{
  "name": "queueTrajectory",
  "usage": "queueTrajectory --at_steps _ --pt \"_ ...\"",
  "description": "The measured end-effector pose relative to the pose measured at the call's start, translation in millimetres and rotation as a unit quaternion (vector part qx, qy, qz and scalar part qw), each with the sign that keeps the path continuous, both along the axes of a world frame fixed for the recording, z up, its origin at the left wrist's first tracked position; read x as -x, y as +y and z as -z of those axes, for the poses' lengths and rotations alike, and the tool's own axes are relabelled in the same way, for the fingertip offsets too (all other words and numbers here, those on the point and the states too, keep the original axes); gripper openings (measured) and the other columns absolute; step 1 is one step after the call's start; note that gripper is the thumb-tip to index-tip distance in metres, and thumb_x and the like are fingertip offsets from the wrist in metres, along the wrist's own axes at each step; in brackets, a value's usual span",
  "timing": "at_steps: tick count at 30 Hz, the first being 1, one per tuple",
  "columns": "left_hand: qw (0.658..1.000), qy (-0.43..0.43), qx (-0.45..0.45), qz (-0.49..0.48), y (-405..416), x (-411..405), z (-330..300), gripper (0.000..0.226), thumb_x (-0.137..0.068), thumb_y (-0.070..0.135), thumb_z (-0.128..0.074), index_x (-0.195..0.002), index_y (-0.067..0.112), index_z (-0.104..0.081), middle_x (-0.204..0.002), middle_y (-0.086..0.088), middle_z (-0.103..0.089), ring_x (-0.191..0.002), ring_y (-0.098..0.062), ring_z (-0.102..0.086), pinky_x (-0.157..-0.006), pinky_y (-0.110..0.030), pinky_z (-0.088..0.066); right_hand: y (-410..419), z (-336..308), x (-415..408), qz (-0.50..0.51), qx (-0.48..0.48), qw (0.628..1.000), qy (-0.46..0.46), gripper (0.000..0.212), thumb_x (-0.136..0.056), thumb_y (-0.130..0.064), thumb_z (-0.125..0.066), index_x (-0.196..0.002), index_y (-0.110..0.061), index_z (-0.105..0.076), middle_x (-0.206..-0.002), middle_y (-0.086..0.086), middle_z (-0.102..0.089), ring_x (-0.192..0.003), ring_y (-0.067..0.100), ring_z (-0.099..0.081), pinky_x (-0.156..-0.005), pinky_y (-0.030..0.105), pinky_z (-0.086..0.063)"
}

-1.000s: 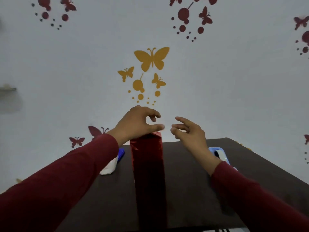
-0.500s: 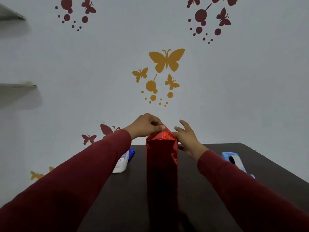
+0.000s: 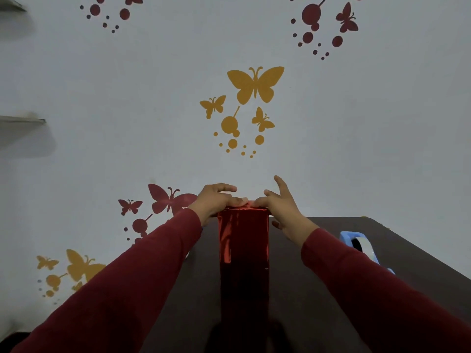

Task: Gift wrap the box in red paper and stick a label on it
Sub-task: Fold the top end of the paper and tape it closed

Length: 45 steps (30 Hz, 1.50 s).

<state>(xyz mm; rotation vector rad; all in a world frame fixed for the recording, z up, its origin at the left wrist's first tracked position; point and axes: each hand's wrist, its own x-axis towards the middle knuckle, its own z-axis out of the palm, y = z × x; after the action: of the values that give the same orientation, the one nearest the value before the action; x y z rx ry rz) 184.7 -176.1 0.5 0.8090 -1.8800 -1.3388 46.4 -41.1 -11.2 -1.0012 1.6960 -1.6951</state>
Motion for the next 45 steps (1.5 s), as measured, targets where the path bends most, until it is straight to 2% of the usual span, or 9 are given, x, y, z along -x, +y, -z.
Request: queueTrajectory --at_steps 6,9,13,18,23,28,32,39,45 --pt "0.980 0.100 -0.162 -0.049 10.0 3.8 11.1 0.032 -0.059 0.025 -0.088 -0.085 0.011 -0.075 -0.088 -0.007 -0.074 -0.076 -0.023 -0.069 -0.079 -0.036 -0.058 -0.9 -5.5 0.8 0.023 -0.004 0.999 -0.030 0.104 -0.080 0.001 -0.073 -0.158 -0.045 -0.023 -0.090 -0.015 -0.058 -0.096 0.007 -0.056 -0.095 0.039 -0.036" --pt "0.973 0.112 -0.190 -0.065 12.4 -0.9 18.5 0.026 -0.059 0.017 -0.081 -0.082 0.009 -0.073 -0.079 -0.008 -0.069 -0.065 -0.022 -0.063 -0.069 -0.032 -0.053 2.0 -5.4 1.7 0.010 -0.005 0.999 -0.031 0.106 -0.080 0.002 -0.074 -0.158 -0.047 -0.021 -0.104 -0.015 -0.060 -0.104 0.014 -0.056 -0.101 0.043 -0.035" --pt "0.962 0.155 -0.197 -0.109 24.7 0.5 21.9 0.012 -0.073 0.013 -0.077 -0.084 0.007 -0.074 -0.077 -0.007 -0.069 -0.062 -0.021 -0.063 -0.064 -0.029 -0.053 2.0 -5.4 0.7 -0.005 0.002 1.000 -0.012 0.111 -0.078 0.001 -0.077 -0.158 -0.050 -0.018 -0.158 -0.005 -0.044 -0.119 0.020 -0.056 -0.098 0.045 -0.034" --pt "0.950 0.194 -0.219 -0.106 33.0 4.1 23.5 0.013 -0.059 0.013 -0.079 -0.071 0.011 -0.074 -0.069 -0.007 -0.069 -0.068 -0.026 -0.065 -0.075 -0.039 -0.056 -1.7 -6.8 1.1 -0.002 0.003 1.000 0.017 0.113 -0.075 -0.005 -0.081 -0.156 -0.052 -0.018 -0.160 -0.005 -0.042 -0.122 0.021 -0.058 -0.080 0.041 -0.041" --pt "0.946 0.202 -0.222 -0.122 40.6 5.1 24.6 0.006 -0.061 0.009 -0.077 -0.066 0.011 -0.075 -0.072 -0.008 -0.071 -0.071 -0.026 -0.066 -0.075 -0.038 -0.058 1.1 -9.1 -4.5 0.026 0.043 0.996 0.067 0.099 -0.079 -0.011 -0.081 -0.155 -0.047 -0.030 -0.152 -0.002 -0.051 -0.120 0.018 -0.059 -0.088 0.031 -0.044" --pt "0.946 0.213 -0.222 -0.104 42.1 3.6 25.7 0.012 -0.053 0.013 -0.076 -0.064 0.013 -0.079 -0.081 -0.011 -0.077 -0.078 -0.027 -0.070 -0.091 -0.048 -0.059 7.7 -33.0 -10.9 0.042 0.088 0.984 0.151 0.072 -0.078 -0.040 -0.084 -0.142 -0.044 -0.050 -0.112 -0.010 -0.074 -0.108 0.009 -0.068 -0.095 0.036 -0.053" --pt "0.951 0.200 -0.214 -0.095 43.0 1.0 25.4 0.006 -0.058 0.012 -0.077 -0.064 0.014 -0.079 -0.079 -0.009 -0.076 -0.078 -0.027 -0.070 -0.092 -0.048 -0.058 4.9 -45.2 -11.3 0.006 0.015 0.987 0.160 0.058 -0.082 -0.026 -0.083 -0.135 -0.029 -0.061 -0.100 -0.001 -0.077 -0.090 0.010 -0.076 -0.074 0.028 -0.056" --pt "0.958 0.200 -0.188 -0.084 50.5 -11.5 18.5 0.014 -0.078 -0.001 -0.072 -0.072 0.011 -0.072 -0.064 0.001 -0.067 -0.049 -0.010 -0.060 -0.045 -0.013 -0.043 -9.4 -51.5 -9.1 -0.012 -0.039 0.984 0.176 0.052 -0.080 -0.013 -0.082 -0.128 -0.023 -0.065 -0.097 0.007 -0.078 -0.084 0.016 -0.075 -0.072 0.027 -0.060" --pt "0.960 0.200 -0.180 -0.075 50.4 -13.7 17.5 0.020 -0.078 -0.003 -0.073 -0.069 0.015 -0.069 -0.058 0.005 -0.063 -0.042 -0.005 -0.055 -0.038 -0.011 -0.039 -18.4 -54.3 -7.1 -0.018 -0.101 0.974 0.200 0.053 -0.080 -0.007 -0.076 -0.129 -0.021 -0.065 -0.082 0.007 -0.072 -0.066 0.018 -0.059 -0.065 0.027 -0.053"
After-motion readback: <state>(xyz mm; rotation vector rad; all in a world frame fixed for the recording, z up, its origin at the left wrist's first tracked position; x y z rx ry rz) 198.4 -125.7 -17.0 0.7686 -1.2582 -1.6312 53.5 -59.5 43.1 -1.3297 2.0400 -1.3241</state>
